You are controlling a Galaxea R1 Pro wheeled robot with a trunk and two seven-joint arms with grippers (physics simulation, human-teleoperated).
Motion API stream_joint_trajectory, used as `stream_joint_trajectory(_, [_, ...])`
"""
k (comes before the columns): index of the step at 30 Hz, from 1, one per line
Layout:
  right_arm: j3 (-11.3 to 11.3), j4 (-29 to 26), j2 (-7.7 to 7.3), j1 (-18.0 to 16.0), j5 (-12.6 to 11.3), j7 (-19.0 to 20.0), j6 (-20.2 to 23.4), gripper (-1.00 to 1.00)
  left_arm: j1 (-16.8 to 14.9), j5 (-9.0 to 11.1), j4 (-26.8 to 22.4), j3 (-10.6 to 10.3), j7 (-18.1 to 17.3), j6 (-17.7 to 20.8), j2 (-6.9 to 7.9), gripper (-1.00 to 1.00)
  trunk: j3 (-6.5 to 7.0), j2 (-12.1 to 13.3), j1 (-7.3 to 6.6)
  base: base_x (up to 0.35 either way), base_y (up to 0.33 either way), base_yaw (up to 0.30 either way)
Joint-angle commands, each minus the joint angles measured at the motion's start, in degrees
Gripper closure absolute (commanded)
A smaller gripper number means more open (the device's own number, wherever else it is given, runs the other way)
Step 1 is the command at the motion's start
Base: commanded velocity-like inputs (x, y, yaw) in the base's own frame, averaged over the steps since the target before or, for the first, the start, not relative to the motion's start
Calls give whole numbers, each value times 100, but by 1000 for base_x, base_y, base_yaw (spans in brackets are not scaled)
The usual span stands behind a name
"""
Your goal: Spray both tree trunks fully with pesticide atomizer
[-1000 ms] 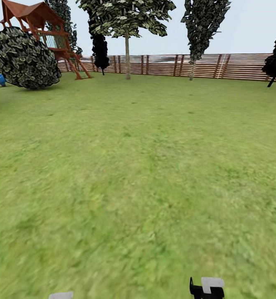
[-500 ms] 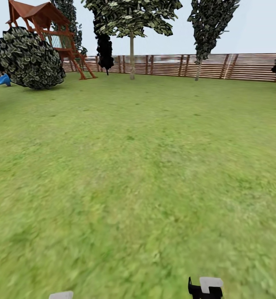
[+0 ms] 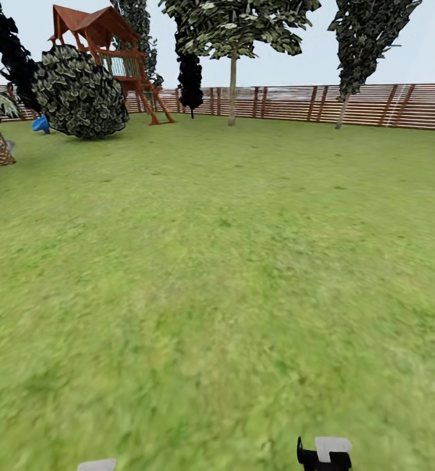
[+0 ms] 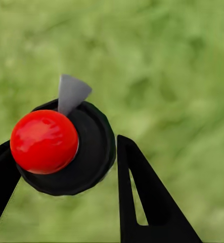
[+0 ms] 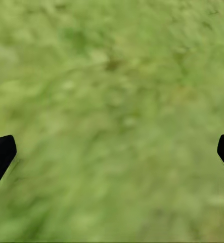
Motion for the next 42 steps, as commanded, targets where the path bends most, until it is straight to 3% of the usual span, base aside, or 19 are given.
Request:
stream_joint_trajectory(1, [-1, 5, -7, -3, 59, -57, 6, -100, -3, 57, 6, -29, -2, -19, 0, 100, -5, -2, 3, 338, 0, 6])
stream_joint_trajectory(42, [-1, 14, -3, 93, 50, -54, 21, -100, -3, 57, -1, -30, -43, -28, -17, 100, -5, -2, 3, 338, 0, 0])
